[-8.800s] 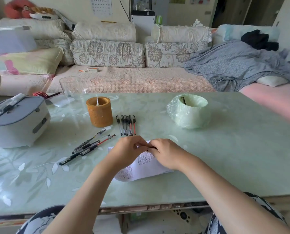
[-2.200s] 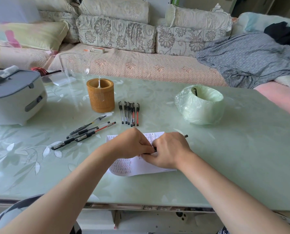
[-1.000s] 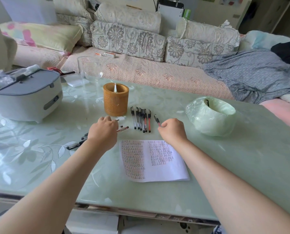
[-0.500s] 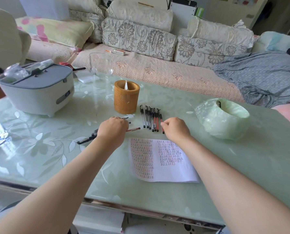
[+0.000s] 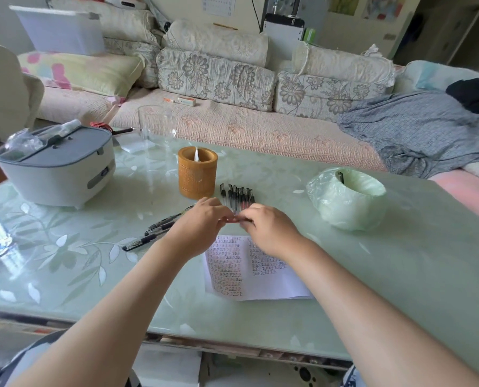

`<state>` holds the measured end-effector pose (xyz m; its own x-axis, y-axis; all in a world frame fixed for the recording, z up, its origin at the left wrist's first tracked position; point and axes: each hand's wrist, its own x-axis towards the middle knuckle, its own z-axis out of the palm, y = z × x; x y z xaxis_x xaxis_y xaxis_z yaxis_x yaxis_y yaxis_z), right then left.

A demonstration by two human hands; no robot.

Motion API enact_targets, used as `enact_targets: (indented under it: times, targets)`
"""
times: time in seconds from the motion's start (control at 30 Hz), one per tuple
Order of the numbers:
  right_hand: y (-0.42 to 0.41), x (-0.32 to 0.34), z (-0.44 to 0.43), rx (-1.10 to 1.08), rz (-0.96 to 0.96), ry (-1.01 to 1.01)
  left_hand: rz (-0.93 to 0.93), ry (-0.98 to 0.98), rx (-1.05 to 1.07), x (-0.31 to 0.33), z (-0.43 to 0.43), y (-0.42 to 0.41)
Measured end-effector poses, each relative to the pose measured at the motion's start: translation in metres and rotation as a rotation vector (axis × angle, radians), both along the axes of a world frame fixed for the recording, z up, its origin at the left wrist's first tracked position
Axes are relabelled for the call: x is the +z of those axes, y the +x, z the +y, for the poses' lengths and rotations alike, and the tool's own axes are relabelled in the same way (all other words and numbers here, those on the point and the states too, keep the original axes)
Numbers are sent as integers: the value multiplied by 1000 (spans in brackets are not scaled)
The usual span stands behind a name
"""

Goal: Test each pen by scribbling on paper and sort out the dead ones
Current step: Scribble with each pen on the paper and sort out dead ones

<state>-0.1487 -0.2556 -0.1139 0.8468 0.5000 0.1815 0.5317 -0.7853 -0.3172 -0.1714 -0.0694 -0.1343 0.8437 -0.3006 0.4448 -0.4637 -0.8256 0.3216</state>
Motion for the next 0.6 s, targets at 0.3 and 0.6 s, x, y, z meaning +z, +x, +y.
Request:
enact_targets:
  times: [0.3, 0.6]
  targets:
    - [-22, 8, -43, -153, 64, 53, 251, -4, 92, 8, -10, -21]
    - [-55, 3, -54, -110, 87, 2, 214, -135, -10, 13, -50, -39]
